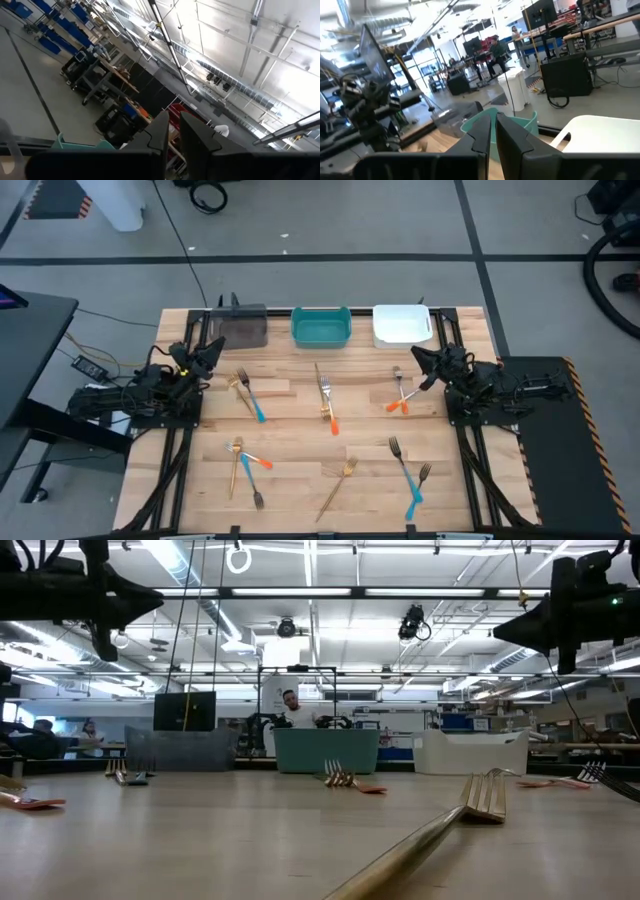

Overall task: Sort silverware by color (type)
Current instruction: Put the orange fork into the white bin

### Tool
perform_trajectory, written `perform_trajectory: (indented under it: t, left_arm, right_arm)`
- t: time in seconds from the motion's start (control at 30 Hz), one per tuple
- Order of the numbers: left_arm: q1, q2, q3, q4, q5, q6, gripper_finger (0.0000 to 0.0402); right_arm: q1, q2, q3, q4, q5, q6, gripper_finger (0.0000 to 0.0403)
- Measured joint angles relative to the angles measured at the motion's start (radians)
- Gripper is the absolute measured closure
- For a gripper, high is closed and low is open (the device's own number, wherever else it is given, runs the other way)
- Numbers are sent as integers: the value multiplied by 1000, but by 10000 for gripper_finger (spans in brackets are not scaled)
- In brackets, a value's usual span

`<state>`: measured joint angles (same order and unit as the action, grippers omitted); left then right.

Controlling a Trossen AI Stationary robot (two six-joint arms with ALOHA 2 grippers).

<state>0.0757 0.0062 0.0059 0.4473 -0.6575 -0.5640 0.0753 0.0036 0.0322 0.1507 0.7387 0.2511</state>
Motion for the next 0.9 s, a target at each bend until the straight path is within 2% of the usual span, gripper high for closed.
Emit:
perform_trajectory:
  t: [0.2, 0.33, 0.57, 0.9]
  left_arm:
    - [0, 0, 0, 0, 0, 0, 349]
    - [0, 0, 0, -3, 0, -1, 349]
    - [0, 0, 0, -4, 0, -1, 349]
    - [0, 0, 0, -3, 0, -5, 349]
  right_arm:
    - [0, 0, 0, 6, -1, 8, 369]
    - [0, 0, 0, 7, -33, -45, 369]
    - [0, 0, 0, 13, -33, -19, 366]
    - [0, 0, 0, 8, -33, -32, 322]
